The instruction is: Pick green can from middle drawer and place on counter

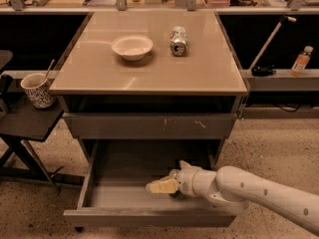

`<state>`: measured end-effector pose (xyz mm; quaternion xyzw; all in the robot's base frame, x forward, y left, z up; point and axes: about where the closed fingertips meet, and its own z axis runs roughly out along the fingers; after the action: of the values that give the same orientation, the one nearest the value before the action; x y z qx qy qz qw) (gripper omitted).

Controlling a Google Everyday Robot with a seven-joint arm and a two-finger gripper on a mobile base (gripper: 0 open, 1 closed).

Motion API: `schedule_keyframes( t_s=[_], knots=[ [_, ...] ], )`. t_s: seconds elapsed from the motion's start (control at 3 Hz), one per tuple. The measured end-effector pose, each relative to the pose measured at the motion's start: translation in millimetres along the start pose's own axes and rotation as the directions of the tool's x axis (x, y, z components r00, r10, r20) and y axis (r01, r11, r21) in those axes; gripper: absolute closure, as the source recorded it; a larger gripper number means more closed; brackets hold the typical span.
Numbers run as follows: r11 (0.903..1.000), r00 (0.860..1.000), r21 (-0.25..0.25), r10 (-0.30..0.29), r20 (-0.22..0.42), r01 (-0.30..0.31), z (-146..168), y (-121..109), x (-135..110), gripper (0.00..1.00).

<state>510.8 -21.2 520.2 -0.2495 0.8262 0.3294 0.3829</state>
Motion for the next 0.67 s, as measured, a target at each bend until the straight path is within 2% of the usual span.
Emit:
schedule_keyframes(
  t_s=[0.33,0.67],
  knots=[
    [0.9987,0.998,0.044,0.03,-0.05,-0.027,27,-28,27,0.0],
    [0.9831,0.992,0.169,0.085,-0.093,-0.069,43,-78,61,0.0]
  ],
)
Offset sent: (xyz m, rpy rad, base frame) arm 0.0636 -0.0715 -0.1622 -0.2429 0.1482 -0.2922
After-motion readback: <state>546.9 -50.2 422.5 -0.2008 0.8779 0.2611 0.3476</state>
